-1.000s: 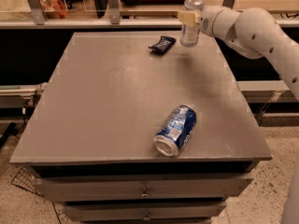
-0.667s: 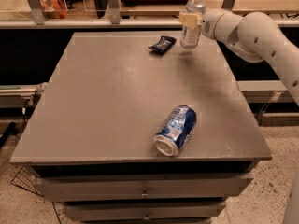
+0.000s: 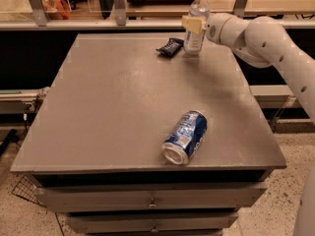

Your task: Move blue plastic bottle near rxbar blueberry

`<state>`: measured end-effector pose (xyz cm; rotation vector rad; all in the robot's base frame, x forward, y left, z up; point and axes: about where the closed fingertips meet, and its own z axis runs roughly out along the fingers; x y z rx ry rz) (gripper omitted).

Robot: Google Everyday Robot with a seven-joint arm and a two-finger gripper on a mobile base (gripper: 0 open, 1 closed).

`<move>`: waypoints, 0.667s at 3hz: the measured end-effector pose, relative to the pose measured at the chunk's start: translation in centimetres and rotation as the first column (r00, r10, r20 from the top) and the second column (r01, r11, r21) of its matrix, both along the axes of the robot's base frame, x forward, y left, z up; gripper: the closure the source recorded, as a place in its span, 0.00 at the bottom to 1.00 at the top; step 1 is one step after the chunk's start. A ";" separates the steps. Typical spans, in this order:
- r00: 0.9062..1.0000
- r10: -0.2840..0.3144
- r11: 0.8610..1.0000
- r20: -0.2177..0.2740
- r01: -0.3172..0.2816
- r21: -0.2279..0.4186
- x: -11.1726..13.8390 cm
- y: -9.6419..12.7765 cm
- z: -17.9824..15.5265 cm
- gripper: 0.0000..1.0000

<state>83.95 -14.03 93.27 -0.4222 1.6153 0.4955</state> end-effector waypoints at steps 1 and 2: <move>1.000 0.015 1.000 -0.009 -0.015 -0.004 -0.2 0.2 -0.5 0.52; 0.999 0.030 1.000 -0.015 -0.030 -0.002 -0.3 0.5 -1.0 0.30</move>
Offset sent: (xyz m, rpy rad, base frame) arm -0.0044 0.0021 -0.0147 -0.0012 0.0195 0.0413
